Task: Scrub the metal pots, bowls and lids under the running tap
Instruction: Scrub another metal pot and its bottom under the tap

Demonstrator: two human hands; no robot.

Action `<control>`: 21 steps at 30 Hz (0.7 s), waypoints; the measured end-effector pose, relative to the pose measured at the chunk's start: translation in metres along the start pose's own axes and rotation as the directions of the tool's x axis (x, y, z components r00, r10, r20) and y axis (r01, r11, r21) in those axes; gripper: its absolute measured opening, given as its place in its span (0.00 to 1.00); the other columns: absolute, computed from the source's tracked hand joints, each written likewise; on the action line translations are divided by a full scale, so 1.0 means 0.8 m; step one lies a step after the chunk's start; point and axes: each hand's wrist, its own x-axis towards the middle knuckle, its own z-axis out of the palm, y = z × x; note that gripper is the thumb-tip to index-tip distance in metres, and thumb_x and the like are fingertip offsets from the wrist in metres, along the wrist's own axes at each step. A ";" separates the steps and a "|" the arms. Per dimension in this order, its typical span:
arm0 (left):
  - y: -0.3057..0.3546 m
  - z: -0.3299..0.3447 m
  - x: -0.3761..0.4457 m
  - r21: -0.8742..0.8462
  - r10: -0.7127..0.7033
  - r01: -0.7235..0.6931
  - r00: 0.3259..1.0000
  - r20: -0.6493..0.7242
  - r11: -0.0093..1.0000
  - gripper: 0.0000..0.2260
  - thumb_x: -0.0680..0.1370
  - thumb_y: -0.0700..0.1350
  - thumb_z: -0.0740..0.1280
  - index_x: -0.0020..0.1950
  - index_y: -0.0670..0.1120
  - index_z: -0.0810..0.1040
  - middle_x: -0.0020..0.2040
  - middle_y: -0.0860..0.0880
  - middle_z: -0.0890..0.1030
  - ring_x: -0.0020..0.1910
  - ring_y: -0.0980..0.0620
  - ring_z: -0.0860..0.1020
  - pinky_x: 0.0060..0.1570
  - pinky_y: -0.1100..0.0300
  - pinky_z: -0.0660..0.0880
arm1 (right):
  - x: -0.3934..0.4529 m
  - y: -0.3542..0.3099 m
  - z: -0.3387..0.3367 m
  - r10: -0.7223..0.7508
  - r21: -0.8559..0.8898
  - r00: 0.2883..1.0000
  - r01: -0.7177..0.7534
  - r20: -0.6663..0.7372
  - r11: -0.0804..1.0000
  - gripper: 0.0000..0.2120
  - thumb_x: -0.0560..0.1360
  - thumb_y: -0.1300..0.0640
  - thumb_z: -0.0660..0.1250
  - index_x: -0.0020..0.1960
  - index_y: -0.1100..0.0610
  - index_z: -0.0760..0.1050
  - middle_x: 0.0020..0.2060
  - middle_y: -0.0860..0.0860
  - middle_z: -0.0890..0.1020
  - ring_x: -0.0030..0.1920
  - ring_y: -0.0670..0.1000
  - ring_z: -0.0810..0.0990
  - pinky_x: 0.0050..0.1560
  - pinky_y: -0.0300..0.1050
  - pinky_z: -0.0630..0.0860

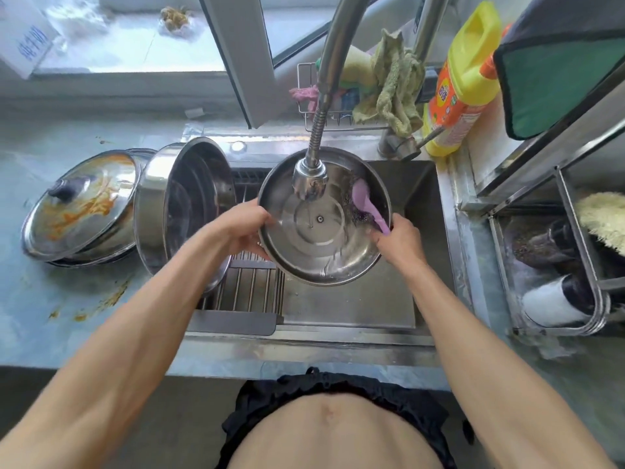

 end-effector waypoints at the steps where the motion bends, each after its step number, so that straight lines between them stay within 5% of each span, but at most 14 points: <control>1: -0.003 0.004 -0.001 -0.008 0.018 -0.018 1.000 -0.003 1.000 0.18 0.79 0.29 0.58 0.60 0.48 0.74 0.48 0.42 0.85 0.43 0.40 0.86 0.38 0.40 0.84 | 0.000 -0.003 -0.001 -0.045 -0.062 0.999 0.044 -0.011 0.997 0.12 0.76 0.51 0.68 0.55 0.57 0.74 0.47 0.56 0.79 0.48 0.59 0.77 0.43 0.46 0.69; 3: -0.012 0.016 0.000 -0.023 0.065 -0.066 0.998 -0.013 0.998 0.22 0.75 0.27 0.56 0.62 0.48 0.73 0.51 0.43 0.85 0.43 0.39 0.87 0.37 0.39 0.84 | -0.004 -0.009 -0.001 -0.184 -0.333 0.981 0.155 -0.059 0.930 0.18 0.78 0.56 0.64 0.66 0.58 0.69 0.54 0.60 0.77 0.51 0.64 0.78 0.44 0.51 0.69; 5: -0.025 0.029 0.003 -0.059 0.100 -0.106 0.991 -0.092 0.993 0.22 0.73 0.28 0.57 0.63 0.46 0.73 0.54 0.42 0.84 0.43 0.39 0.87 0.35 0.38 0.83 | -0.014 -0.013 0.004 -0.307 -0.632 0.952 0.241 0.005 0.737 0.22 0.80 0.62 0.56 0.74 0.57 0.63 0.56 0.61 0.77 0.52 0.67 0.80 0.43 0.53 0.70; 7: -0.038 0.044 0.010 -0.129 0.109 -0.142 0.966 -0.235 0.981 0.20 0.72 0.29 0.57 0.62 0.41 0.72 0.56 0.39 0.81 0.46 0.38 0.85 0.31 0.36 0.82 | -0.024 -0.018 0.012 -0.269 -0.734 0.956 0.266 0.118 0.624 0.22 0.81 0.63 0.53 0.75 0.56 0.63 0.56 0.60 0.80 0.54 0.65 0.81 0.46 0.53 0.74; 10: -0.055 0.072 0.014 -0.161 0.184 -0.267 0.897 -0.402 0.950 0.10 0.71 0.29 0.59 0.50 0.39 0.69 0.47 0.40 0.75 0.44 0.43 0.78 0.31 0.42 0.81 | -0.042 -0.034 0.039 -0.102 -0.718 0.948 0.296 0.300 0.630 0.18 0.80 0.62 0.56 0.69 0.59 0.71 0.59 0.59 0.80 0.59 0.62 0.80 0.53 0.52 0.76; 13: -0.073 0.093 0.018 -0.180 0.246 -0.364 0.849 -0.468 0.914 0.11 0.69 0.32 0.60 0.42 0.48 0.65 0.41 0.44 0.71 0.41 0.47 0.71 0.35 0.52 0.72 | -0.060 -0.055 0.069 -0.030 -0.505 0.888 0.288 0.458 0.814 0.14 0.77 0.60 0.60 0.60 0.61 0.78 0.54 0.60 0.82 0.54 0.61 0.82 0.45 0.47 0.76; 17: -0.085 0.092 0.028 -0.257 0.195 -0.364 0.839 -0.509 0.895 0.06 0.76 0.43 0.63 0.44 0.55 0.70 0.45 0.45 0.76 0.46 0.44 0.77 0.55 0.35 0.76 | -0.058 -0.077 0.049 -0.048 -0.187 0.847 0.172 0.529 0.967 0.12 0.80 0.60 0.57 0.51 0.57 0.80 0.38 0.57 0.81 0.38 0.56 0.78 0.27 0.42 0.69; 21: -0.083 0.079 0.032 -0.262 0.169 -0.334 0.850 -0.499 0.906 0.06 0.75 0.56 0.63 0.41 0.57 0.69 0.46 0.45 0.77 0.47 0.43 0.79 0.51 0.27 0.77 | -0.051 -0.078 0.035 -0.112 -0.529 0.903 0.340 0.416 0.777 0.15 0.77 0.63 0.58 0.61 0.58 0.77 0.57 0.60 0.80 0.56 0.62 0.80 0.50 0.49 0.75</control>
